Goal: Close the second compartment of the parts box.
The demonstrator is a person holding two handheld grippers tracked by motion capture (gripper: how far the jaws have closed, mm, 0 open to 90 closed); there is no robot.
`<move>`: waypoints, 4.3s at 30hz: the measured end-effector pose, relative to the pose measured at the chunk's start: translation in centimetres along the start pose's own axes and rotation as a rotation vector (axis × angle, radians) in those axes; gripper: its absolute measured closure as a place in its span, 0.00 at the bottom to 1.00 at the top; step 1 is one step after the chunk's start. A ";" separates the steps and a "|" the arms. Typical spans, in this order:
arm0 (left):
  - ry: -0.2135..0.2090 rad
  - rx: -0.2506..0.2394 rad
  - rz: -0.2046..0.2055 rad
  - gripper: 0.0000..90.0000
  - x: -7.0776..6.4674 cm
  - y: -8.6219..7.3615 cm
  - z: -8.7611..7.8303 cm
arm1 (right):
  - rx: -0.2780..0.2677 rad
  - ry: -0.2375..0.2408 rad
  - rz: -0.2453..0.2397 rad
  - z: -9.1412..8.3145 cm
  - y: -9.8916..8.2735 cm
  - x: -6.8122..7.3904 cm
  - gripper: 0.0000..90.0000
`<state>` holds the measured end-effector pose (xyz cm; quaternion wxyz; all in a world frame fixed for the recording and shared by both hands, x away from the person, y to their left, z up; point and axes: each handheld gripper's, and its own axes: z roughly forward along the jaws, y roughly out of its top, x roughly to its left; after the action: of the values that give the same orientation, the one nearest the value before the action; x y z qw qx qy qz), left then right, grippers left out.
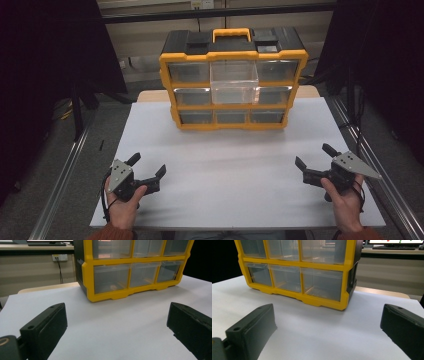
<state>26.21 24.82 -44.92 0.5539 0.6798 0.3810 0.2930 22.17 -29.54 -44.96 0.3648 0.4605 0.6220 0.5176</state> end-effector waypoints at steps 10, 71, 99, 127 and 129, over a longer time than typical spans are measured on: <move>0.007 0.012 -0.022 0.04 0.0 0.0 0.2 | 0.016 0.050 -0.016 0.3 -0.2 0.1 0.00; 0.000 -0.029 -0.069 0.04 -0.3 0.1 0.1 | -0.081 0.522 -0.006 6.2 4.8 10.4 0.14; 0.002 -0.025 -0.071 0.04 0.0 0.0 0.1 | -0.146 0.609 -0.033 8.6 7.7 11.7 0.61; 0.007 -0.016 -0.069 0.04 -0.1 0.0 0.1 | -0.208 0.586 -0.076 10.6 10.2 12.0 1.00; 0.012 -0.015 -0.060 0.04 -0.1 0.0 0.0 | -0.214 0.582 -0.076 10.8 10.4 12.0 1.00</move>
<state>26.20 24.77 -44.87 0.5653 0.6620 0.4025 0.2832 30.54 -14.34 -36.64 0.2367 0.2284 0.6592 0.6762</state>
